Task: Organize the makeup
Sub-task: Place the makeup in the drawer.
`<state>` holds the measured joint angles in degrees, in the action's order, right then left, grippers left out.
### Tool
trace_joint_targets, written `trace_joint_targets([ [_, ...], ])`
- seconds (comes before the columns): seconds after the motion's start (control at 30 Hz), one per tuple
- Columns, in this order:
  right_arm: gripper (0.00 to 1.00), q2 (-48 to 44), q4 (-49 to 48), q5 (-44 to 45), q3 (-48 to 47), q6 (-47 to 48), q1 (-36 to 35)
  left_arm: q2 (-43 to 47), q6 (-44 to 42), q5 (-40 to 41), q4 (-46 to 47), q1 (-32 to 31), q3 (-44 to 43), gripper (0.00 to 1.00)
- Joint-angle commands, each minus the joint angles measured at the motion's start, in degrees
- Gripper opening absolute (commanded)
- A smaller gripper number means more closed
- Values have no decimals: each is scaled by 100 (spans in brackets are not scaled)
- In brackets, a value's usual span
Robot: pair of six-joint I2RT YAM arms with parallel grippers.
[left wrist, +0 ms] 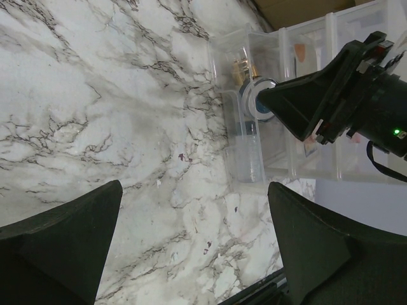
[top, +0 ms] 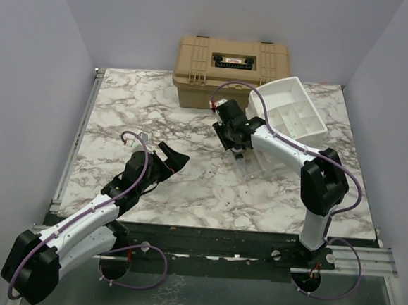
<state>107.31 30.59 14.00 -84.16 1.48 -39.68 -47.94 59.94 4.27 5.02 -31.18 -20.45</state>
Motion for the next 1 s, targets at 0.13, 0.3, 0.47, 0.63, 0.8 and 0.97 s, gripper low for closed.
trace_joint_targets([
  [0.13, 41, 672, 283, 428, 48, -468, 221, 43, -56, -98, 78, 32, -34, 99],
  [0.3, 41, 581, 202, 349, 128, -489, 251, 12, -35, -76, 78, 33, -29, 99],
  [0.47, 42, 125, 324, -147, -63, -538, 248, -104, -79, -124, 105, 33, -81, 99],
  [0.63, 42, -510, 228, -273, -161, -564, 244, -147, -62, -124, 146, 33, -74, 99],
  [0.8, 41, -544, 108, 304, 15, -488, 250, -178, -17, -144, 210, 31, -54, 99],
  [0.97, 44, -219, 256, 563, 79, -573, 251, -196, -22, -164, 215, 33, -60, 99],
])
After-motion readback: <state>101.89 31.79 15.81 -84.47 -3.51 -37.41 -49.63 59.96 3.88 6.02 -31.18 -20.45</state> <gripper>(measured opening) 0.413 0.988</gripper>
